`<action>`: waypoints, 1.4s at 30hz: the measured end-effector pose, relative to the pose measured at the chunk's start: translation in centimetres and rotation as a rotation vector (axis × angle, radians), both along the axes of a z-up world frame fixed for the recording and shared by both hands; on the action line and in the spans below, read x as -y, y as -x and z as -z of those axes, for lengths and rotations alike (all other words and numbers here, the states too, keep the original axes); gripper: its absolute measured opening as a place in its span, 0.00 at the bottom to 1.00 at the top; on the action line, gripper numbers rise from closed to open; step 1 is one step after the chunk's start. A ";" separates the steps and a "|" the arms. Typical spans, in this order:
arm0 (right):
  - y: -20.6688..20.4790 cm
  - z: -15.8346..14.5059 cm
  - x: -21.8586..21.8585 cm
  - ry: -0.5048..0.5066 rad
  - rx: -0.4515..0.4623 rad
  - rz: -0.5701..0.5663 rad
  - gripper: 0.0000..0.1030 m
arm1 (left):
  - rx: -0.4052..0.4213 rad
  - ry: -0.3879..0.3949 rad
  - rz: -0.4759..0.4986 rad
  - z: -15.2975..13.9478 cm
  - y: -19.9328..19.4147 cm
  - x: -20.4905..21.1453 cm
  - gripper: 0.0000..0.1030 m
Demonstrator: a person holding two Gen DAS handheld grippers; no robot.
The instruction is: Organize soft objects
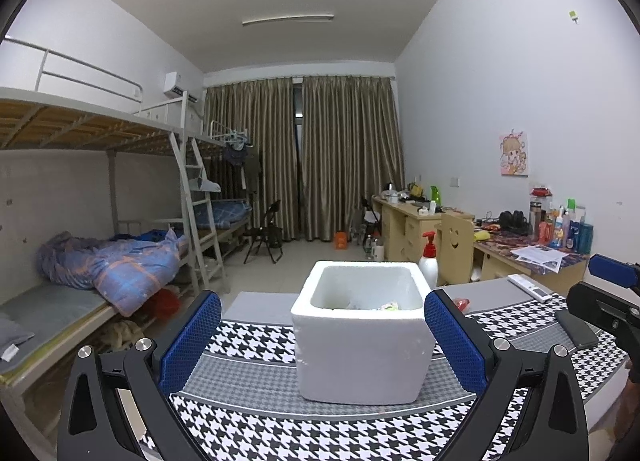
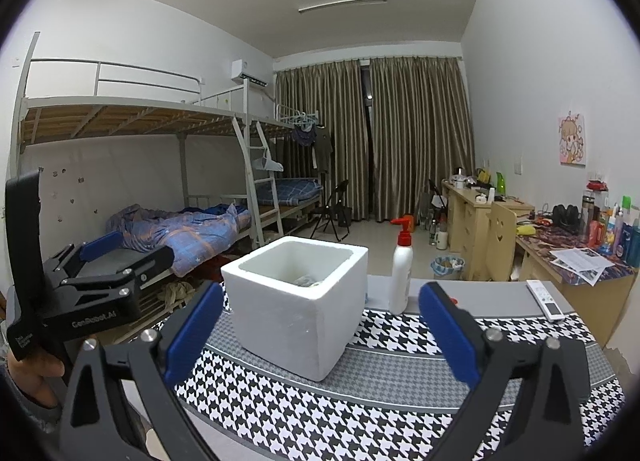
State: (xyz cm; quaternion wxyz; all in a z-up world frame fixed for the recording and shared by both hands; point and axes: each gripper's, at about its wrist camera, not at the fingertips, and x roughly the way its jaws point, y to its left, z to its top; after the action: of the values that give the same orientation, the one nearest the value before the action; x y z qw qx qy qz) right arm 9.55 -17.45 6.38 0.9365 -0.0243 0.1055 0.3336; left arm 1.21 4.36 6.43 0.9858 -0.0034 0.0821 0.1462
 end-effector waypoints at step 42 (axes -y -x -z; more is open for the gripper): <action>2.8 3.6 2.1 -0.037 -0.027 0.020 0.99 | -0.019 0.016 0.106 3.6 2.7 2.4 0.99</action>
State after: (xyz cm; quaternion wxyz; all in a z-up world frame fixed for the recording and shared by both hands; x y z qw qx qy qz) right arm 6.78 -19.59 2.81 0.9384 -0.0015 0.1124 0.3266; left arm -1.49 1.92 2.80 0.9913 -0.0056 0.0926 0.0931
